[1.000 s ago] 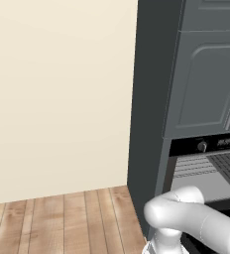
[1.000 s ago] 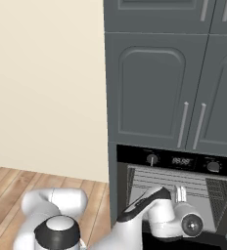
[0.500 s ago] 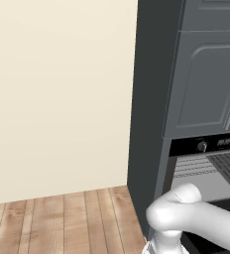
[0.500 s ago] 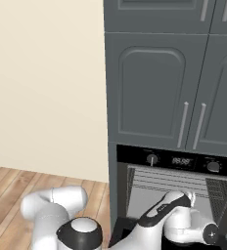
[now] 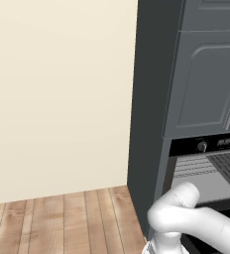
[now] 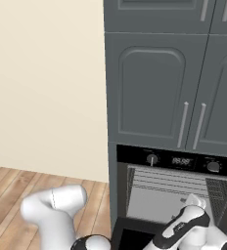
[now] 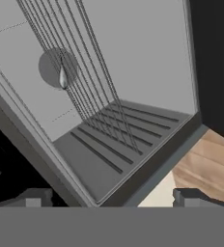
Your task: Take the fish from the oven and place it on the plate on the counter.
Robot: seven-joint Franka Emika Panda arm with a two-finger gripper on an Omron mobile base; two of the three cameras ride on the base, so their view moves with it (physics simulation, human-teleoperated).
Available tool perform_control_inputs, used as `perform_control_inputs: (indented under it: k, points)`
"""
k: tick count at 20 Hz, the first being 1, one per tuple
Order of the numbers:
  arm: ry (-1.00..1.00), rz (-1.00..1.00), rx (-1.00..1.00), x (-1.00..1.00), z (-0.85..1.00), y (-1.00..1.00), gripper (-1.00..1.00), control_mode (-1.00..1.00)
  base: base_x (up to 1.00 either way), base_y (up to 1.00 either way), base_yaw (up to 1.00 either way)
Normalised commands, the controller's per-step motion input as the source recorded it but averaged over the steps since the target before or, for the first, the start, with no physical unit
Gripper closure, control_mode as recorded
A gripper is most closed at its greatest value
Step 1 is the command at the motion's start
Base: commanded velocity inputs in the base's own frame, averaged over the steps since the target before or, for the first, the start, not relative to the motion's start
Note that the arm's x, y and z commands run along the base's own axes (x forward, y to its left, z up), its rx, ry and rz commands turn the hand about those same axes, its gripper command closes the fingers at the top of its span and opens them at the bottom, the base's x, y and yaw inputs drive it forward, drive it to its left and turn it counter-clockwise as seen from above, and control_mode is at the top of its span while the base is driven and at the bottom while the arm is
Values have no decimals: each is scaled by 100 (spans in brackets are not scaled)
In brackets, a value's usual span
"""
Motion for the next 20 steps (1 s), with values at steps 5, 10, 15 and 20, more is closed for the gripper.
perform_control_inputs:
  k: [5, 10, 15, 20]
  points:
    - [-8, 0, 14, 33, -34, 0, -100, -100, 0, 0, 0]
    - [-3, 0, 11, 35, -44, 0, -100, -100, 0, 0, 0]
    - [0, 0, 0, 38, -20, 0, -100, -100, 0, 0, 0]
    - [0, 0, 0, 61, -13, 0, -100, -100, 0, 0, 0]
